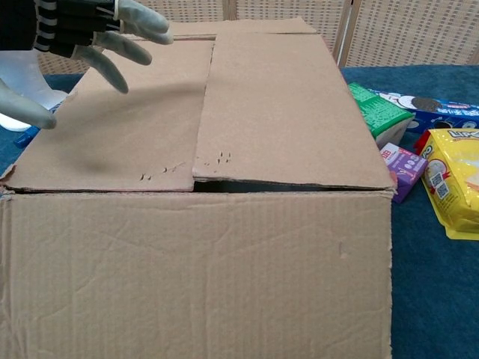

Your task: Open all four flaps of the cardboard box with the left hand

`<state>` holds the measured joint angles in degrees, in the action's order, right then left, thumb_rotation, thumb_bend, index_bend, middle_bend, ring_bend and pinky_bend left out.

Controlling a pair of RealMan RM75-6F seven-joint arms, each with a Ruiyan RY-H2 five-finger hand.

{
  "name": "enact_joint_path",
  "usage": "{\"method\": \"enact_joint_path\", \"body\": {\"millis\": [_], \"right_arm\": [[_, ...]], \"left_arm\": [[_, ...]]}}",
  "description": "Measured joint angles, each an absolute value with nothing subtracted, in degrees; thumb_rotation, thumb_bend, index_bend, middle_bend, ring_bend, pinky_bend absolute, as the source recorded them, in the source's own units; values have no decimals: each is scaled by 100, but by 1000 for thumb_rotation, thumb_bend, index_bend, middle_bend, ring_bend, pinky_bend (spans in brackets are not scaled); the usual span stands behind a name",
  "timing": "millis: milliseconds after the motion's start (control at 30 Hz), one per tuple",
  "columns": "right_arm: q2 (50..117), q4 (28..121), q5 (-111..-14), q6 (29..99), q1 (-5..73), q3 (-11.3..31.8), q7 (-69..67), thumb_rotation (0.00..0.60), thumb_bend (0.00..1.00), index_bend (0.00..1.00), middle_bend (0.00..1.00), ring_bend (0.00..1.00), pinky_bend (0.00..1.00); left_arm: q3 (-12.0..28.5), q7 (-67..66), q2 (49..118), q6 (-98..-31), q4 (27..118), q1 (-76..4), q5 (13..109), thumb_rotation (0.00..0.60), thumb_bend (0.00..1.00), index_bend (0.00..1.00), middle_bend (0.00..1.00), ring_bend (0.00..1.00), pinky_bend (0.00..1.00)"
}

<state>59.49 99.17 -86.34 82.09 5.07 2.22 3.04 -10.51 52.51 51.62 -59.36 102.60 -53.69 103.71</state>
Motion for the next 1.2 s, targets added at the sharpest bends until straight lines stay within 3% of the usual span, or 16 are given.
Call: {"method": "enact_joint_path", "body": {"millis": [433,700,1200], "right_arm": [[5915,9949,-8634,8162,520,208,241,600,0,0,0,0,0],[5845,9979,-8648,8146,523,200,102,600,0,0,0,0,0],[5728,10017,-8638,8096,535,202,-175,600,0,0,0,0,0]], "left_arm": [[19,1215,6464,-6236,10120,-4816,9190,600,104,0,0,0,0],[746,-279,7542,-6480,9620,-4828,8726,600,104,0,0,0,0],[841,-783,7889,-6057,9251,-5024,8567,600,105,0,0,0,0]]}}
